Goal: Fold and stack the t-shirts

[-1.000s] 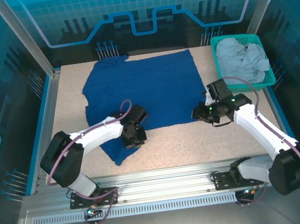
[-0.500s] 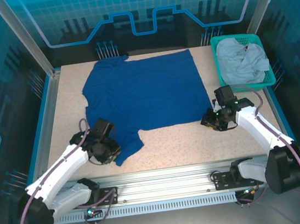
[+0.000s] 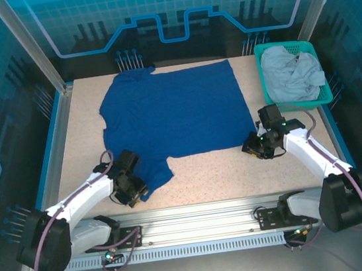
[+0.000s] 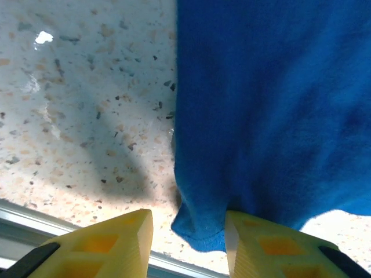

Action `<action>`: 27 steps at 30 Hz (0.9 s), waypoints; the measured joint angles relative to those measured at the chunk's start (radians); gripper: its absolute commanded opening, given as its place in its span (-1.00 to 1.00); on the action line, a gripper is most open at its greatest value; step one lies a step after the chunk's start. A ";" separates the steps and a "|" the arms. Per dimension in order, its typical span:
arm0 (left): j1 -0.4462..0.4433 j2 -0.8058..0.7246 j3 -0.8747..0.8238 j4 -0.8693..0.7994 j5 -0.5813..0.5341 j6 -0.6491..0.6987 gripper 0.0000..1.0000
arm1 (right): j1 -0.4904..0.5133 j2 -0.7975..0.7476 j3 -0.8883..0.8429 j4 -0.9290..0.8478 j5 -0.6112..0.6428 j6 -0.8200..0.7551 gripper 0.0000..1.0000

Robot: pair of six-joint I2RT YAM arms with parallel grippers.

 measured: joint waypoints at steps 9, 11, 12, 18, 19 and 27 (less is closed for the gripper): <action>0.004 0.085 0.039 -0.009 -0.047 0.054 -0.92 | 0.000 0.023 0.000 0.000 0.003 0.000 -0.51; 0.004 0.079 0.053 -0.031 -0.074 0.063 -0.93 | -0.001 0.025 0.000 0.000 0.005 0.000 -0.51; 0.004 0.072 0.059 -0.044 -0.083 0.063 -0.94 | -0.002 0.025 0.000 0.000 0.010 0.000 -0.51; 0.004 0.040 0.062 -0.097 -0.107 0.060 -1.00 | -0.049 0.027 0.001 -0.004 0.057 -0.001 -0.30; 0.004 0.033 0.062 -0.107 -0.114 0.059 -1.00 | -0.064 0.027 0.001 -0.004 0.066 -0.001 -0.28; 0.008 -0.119 0.073 -0.236 -0.232 -0.007 -1.00 | -0.143 0.098 0.016 0.026 0.155 0.022 -0.27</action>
